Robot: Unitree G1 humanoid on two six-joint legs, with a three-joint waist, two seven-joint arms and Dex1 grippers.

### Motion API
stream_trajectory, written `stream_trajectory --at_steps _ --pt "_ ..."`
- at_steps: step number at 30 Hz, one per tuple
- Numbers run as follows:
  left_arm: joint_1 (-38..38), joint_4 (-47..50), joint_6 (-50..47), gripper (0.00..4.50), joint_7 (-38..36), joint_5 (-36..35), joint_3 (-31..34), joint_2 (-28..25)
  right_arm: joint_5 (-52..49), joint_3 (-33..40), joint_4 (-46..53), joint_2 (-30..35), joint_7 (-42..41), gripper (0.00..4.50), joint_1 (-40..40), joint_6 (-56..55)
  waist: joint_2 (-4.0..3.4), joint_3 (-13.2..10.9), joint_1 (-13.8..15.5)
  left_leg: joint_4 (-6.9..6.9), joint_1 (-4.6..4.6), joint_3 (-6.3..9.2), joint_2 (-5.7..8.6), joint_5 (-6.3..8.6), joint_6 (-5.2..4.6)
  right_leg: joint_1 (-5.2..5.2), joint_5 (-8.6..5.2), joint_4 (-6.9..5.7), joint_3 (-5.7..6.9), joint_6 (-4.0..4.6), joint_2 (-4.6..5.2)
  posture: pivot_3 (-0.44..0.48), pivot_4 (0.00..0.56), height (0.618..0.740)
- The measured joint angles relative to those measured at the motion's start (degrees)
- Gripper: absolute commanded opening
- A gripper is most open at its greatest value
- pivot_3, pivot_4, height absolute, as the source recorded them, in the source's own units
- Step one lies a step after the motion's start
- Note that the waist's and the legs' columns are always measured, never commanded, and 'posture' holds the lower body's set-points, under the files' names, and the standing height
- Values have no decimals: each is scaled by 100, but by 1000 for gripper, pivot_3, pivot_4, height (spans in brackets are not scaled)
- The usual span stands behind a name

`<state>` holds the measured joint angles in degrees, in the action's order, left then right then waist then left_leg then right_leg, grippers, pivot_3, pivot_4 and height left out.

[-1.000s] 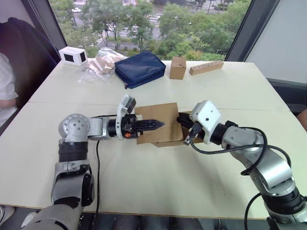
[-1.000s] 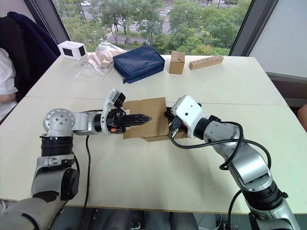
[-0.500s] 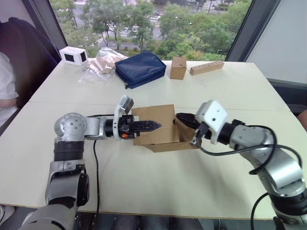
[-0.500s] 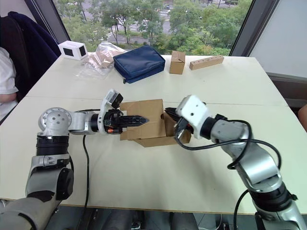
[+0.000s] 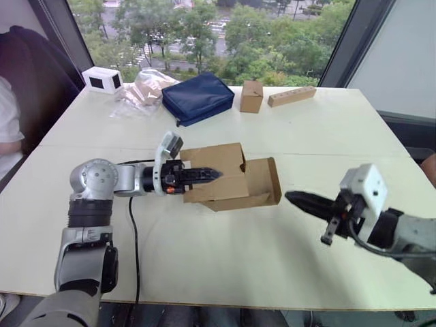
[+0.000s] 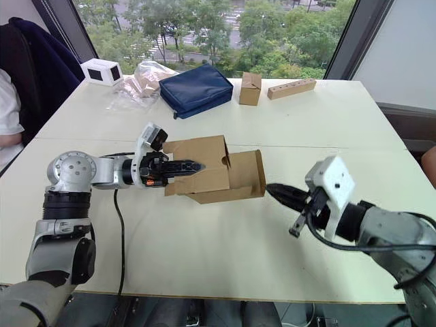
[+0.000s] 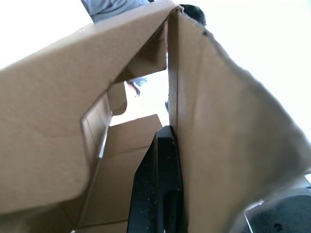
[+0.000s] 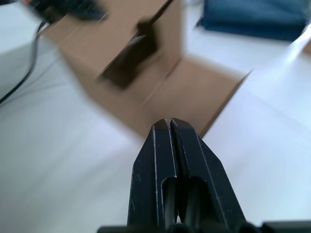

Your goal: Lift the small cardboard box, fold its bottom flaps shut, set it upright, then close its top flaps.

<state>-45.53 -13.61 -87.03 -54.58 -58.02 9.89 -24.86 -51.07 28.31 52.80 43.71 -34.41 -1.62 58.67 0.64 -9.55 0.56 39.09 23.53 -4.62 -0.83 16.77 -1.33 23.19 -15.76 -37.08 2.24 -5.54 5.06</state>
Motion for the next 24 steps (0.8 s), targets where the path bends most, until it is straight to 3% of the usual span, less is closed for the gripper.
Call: stream_trajectory --at_steps 10,24 --pt "-85 -15 -49 51 -36 -22 -15 16 425 -1273 -235 -135 565 0 417 -507 0 0 3 1 0 -1 1 0 0 2 0 0 0 1 -3 0 150 740" --pt "-185 49 -165 51 -17 -126 -12 149 719 -2487 -850 -103 222 0 1607 -862 1 0 8 1 1 -1 2 0 0 2 0 0 1 0 -6 0 150 740"
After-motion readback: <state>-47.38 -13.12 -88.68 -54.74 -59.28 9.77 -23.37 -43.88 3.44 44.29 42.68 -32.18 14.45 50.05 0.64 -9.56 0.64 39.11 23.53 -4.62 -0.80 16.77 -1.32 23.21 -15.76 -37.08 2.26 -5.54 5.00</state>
